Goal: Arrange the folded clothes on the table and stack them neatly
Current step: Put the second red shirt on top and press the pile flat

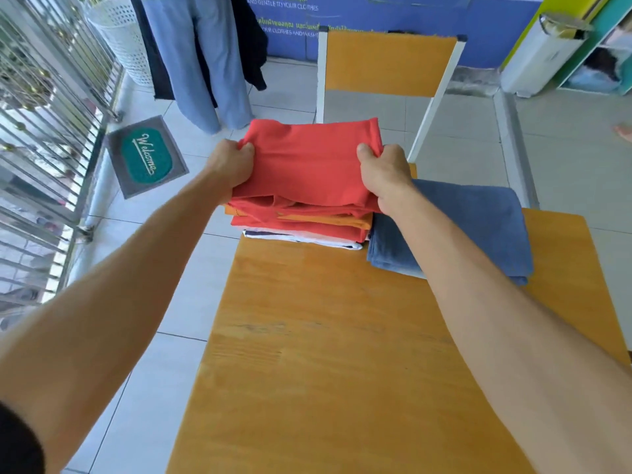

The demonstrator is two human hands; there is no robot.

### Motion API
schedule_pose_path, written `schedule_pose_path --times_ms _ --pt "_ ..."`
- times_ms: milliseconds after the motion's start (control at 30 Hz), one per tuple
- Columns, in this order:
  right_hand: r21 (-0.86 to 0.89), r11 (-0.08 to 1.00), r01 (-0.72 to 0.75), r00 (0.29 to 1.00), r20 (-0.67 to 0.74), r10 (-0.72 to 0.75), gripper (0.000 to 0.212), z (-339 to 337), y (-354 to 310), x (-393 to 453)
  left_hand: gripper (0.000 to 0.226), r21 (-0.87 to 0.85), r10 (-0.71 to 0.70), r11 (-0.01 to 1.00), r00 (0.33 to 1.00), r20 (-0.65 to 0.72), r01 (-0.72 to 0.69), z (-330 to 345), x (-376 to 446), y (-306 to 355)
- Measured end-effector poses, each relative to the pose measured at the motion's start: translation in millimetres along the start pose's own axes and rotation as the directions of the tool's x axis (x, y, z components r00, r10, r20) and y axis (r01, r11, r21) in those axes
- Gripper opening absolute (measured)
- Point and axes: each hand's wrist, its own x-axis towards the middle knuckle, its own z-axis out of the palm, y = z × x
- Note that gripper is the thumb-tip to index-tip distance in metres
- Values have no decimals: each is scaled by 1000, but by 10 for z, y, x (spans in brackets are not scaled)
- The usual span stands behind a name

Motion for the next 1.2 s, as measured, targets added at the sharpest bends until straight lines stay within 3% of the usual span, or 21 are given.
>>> schedule_pose_path --times_ms 100,200,300,367,433,500,567,600,667,833,1000,1100,1200 --pt "53 999 -1 1000 -4 2 33 49 -16 20 44 -9 38 999 999 -39 -38 -62 104 1" --pt "-10 999 -33 999 4 33 30 142 100 -11 43 102 -14 995 999 -39 18 29 104 -131" --pt "-92 996 -10 1000 6 11 28 122 52 -24 42 93 -38 995 995 -88 47 107 61 -236" --pt "-162 986 33 999 -7 -35 26 61 1 -29 43 53 61 997 982 -178 -52 12 -29 -233" --pt "-246 961 125 988 -61 -144 42 -24 13 -93 41 48 241 970 948 -206 -236 -145 -172 -285" --pt "-268 926 266 954 -64 -293 51 -107 68 -208 38 59 395 918 918 -41 -393 -326 -355 -385" --pt "-235 907 350 936 51 -348 56 -154 140 -337 43 100 467 866 863 190 -491 -417 -578 -507" --pt "-229 904 361 932 121 -342 58 -160 179 -391 47 155 509 822 829 233 -549 -410 -646 -570" --pt "-238 901 364 924 210 -318 62 -145 259 -472 46 241 591 752 789 166 -614 -319 -707 -649" --pt "-235 896 377 918 223 -328 73 -97 260 -553 29 269 624 763 779 -68 -588 -142 -681 -564" --pt "-227 881 415 907 182 -380 58 -102 225 -536 22 266 557 825 798 -232 -499 -45 -619 -409" --pt "-244 889 389 919 168 -356 53 -74 251 -514 36 320 528 821 842 -112 -472 -40 -582 -328" --pt "-248 894 375 926 144 -348 51 -51 263 -500 49 340 554 770 830 62 -540 -135 -602 -350"
